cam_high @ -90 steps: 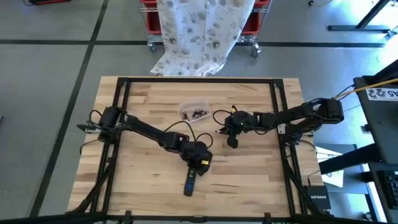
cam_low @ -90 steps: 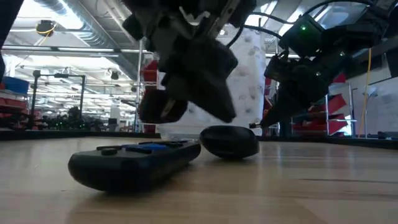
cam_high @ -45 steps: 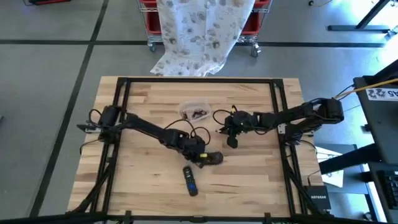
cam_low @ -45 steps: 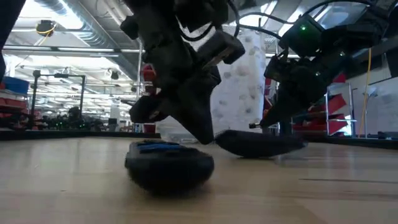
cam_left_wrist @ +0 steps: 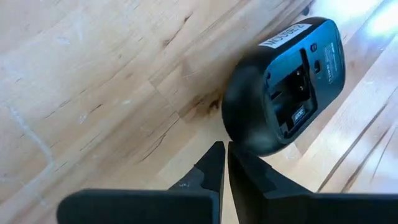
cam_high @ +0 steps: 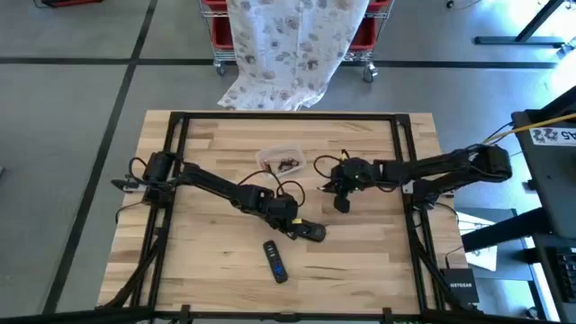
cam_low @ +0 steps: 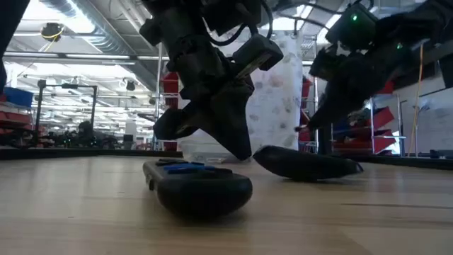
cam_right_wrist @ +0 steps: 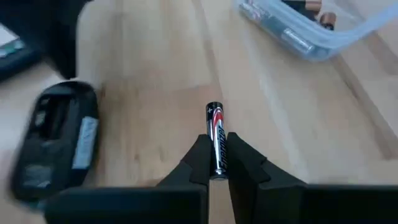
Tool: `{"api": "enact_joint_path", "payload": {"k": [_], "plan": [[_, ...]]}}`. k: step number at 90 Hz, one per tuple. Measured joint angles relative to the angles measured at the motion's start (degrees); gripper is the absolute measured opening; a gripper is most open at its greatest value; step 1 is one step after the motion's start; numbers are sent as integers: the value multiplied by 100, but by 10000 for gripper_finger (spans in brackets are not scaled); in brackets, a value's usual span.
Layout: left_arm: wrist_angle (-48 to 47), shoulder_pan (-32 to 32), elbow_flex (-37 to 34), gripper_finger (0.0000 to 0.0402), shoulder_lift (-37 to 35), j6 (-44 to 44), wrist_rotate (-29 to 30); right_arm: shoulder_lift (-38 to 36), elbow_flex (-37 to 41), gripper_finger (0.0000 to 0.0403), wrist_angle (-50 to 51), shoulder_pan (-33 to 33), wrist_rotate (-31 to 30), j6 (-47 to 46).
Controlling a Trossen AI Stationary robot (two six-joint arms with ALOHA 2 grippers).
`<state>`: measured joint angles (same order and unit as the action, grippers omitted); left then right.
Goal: Insert battery
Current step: Insert the silver battery into the mouse
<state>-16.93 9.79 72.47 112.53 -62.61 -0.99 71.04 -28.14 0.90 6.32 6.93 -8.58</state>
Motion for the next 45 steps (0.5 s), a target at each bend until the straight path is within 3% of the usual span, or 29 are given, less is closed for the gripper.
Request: {"api": "enact_joint_path", "payload": {"k": [24,45], "plan": [[-169,-19,0,1,-77,31,32,-318,-698,6,1198,-726,960,-1017],[-710,-134,0,1,-327,458,20,-38,-710,6,952,-1643,555,-2379]]}}
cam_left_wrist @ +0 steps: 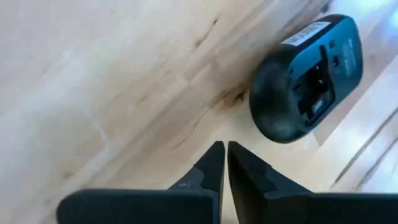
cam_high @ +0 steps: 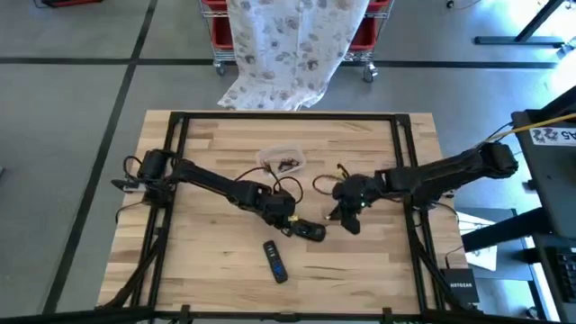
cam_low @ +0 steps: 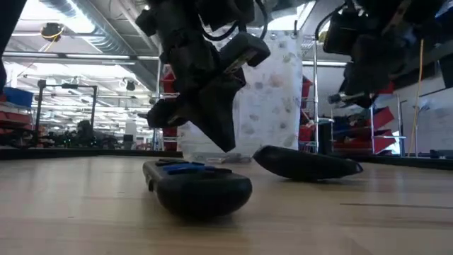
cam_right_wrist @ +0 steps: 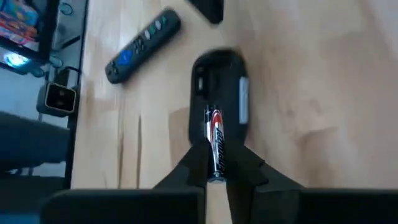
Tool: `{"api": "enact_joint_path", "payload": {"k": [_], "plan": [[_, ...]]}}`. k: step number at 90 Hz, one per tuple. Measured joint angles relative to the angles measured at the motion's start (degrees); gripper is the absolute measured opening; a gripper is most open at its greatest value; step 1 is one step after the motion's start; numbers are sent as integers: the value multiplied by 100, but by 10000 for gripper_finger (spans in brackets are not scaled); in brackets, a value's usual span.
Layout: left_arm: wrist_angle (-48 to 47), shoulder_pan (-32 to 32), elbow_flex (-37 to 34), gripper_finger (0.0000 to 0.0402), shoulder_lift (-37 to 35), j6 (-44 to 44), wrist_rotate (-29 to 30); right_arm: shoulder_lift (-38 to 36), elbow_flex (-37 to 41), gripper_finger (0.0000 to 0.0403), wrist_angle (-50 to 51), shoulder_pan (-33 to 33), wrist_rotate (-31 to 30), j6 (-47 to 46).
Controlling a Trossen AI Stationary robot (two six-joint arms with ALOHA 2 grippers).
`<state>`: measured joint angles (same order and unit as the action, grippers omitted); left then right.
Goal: Insert battery
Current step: Insert the silver battery into the mouse
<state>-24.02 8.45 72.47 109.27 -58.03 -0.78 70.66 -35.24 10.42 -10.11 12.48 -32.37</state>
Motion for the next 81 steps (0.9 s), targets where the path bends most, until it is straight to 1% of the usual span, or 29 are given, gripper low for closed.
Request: {"api": "enact_joint_path", "payload": {"k": [9,14,26,32,39,45,56,67,81], "plan": [[25,-1,0,1,-19,261,-31,265,-7,6,-422,-249,-182,-546],[17,11,0,1,-19,452,-29,413,-9,6,-493,-315,-274,-804],[94,22,-68,1,-19,786,7,772,-7,6,-526,-300,-462,-1370],[63,20,-83,1,-15,946,46,932,-16,6,-776,-297,-515,-1470],[118,20,-81,1,-15,1154,176,1141,-166,6,-695,-304,-544,-1671],[127,22,-81,1,-17,1391,305,1298,-357,6,-529,-306,-569,-1691],[139,14,-81,1,-17,1668,407,1559,-755,6,-165,-303,-897,-1673],[220,26,-81,1,-17,1700,431,1830,-1043,6,-125,-300,-904,-1546],[251,73,-81,1,-17,1845,510,2140,-1183,6,-84,-306,-845,-1537]]}}
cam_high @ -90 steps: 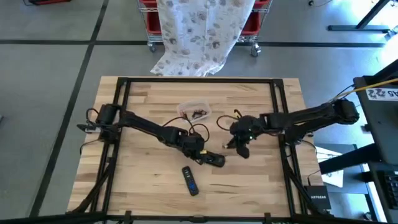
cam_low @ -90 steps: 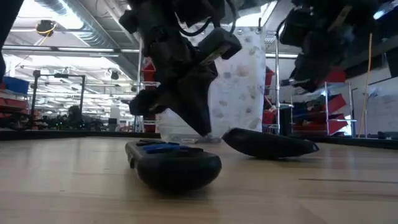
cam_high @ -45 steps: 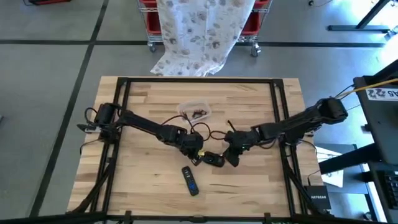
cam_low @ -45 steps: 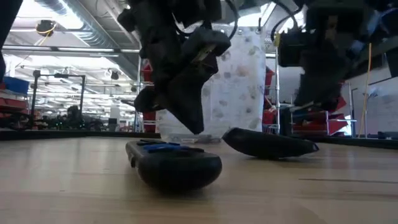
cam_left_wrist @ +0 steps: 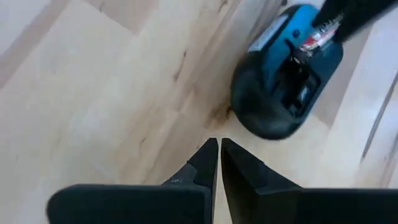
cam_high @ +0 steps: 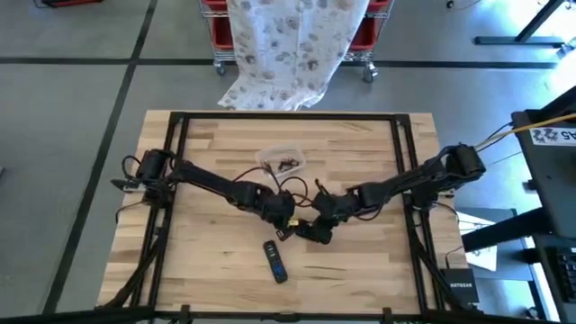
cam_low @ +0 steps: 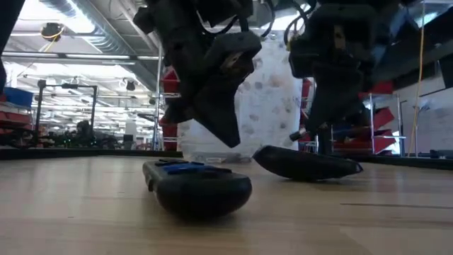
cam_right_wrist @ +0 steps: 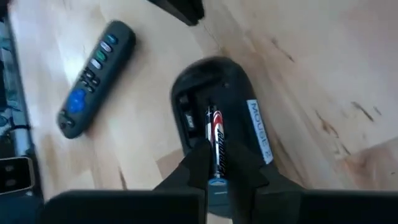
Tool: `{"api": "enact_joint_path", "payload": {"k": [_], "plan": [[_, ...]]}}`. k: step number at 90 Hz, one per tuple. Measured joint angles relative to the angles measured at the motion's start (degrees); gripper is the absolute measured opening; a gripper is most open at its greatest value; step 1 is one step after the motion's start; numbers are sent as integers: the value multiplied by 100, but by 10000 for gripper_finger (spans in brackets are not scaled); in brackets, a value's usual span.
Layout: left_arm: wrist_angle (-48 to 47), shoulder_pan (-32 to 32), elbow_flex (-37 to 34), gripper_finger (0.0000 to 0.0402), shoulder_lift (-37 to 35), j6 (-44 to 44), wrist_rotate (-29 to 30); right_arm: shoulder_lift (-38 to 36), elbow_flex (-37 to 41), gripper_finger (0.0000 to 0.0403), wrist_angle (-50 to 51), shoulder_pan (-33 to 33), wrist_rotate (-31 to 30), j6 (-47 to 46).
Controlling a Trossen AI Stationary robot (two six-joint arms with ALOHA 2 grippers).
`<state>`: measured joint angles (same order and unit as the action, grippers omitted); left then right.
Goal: Insert battery
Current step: Insert the silver battery into the mouse
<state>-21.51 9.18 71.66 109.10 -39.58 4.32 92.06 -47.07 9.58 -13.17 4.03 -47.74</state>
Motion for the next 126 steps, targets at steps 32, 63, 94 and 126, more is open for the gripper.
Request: {"api": "enact_joint_path", "payload": {"k": [32,63,94,126], "plan": [[145,134,-2,1,0,-51,250,82,-94,6,-7,2,-32,1],[159,124,-2,1,4,14,489,104,-94,6,-10,7,-60,149],[113,124,-2,1,18,-10,492,434,-94,6,-354,7,-113,106],[200,124,-2,1,17,189,563,434,-94,6,-356,7,-365,7]]}}
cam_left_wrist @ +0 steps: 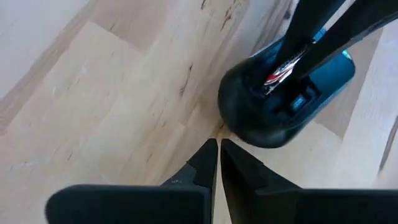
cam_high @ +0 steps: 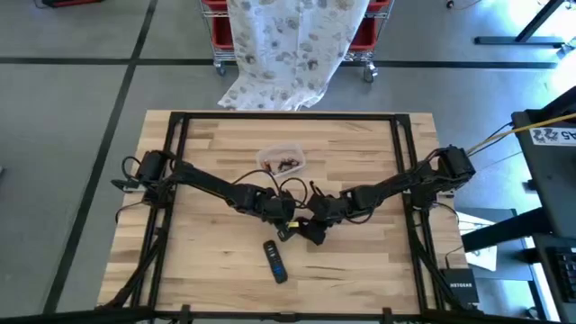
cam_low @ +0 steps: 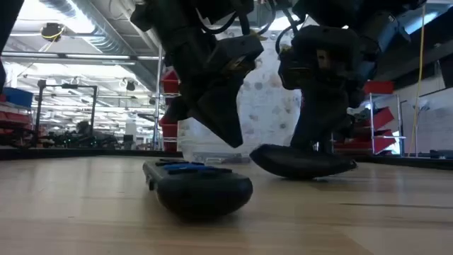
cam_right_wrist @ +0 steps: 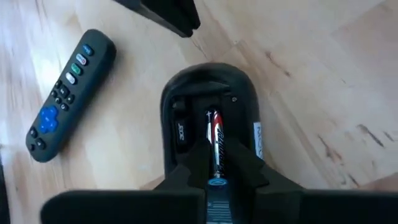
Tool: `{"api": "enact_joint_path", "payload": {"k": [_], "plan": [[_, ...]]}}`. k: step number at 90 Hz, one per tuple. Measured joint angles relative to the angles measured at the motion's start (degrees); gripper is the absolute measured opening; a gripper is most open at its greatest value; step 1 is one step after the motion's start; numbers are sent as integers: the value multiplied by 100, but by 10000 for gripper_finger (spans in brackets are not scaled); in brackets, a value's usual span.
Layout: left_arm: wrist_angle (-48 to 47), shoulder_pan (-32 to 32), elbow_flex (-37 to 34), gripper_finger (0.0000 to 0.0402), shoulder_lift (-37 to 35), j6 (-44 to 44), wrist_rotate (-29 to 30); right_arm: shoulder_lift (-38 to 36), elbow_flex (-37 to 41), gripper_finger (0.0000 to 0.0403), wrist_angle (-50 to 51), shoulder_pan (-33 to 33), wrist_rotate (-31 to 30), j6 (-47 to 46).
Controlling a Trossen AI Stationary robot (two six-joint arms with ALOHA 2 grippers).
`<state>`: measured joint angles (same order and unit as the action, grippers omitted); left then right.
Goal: Insert battery
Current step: Insert the silver battery into the mouse
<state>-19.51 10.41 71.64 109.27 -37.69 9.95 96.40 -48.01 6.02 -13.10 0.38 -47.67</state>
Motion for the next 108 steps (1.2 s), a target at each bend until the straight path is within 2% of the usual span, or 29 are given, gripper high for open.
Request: {"api": "enact_joint_path", "payload": {"k": [14,33,69,92,108], "plan": [[440,-7,0,1,214,356,6,27,0,6,15,0,-138,-102],[1010,-28,2,1,601,342,-559,15,-11,6,2,0,-203,-200],[996,-32,2,1,612,472,-635,-111,2,6,255,2,-6,-209],[980,-39,2,1,614,454,-609,-168,-295,6,1145,0,421,9],[996,-36,2,1,612,339,-610,-168,-567,6,1611,0,426,274]]}}
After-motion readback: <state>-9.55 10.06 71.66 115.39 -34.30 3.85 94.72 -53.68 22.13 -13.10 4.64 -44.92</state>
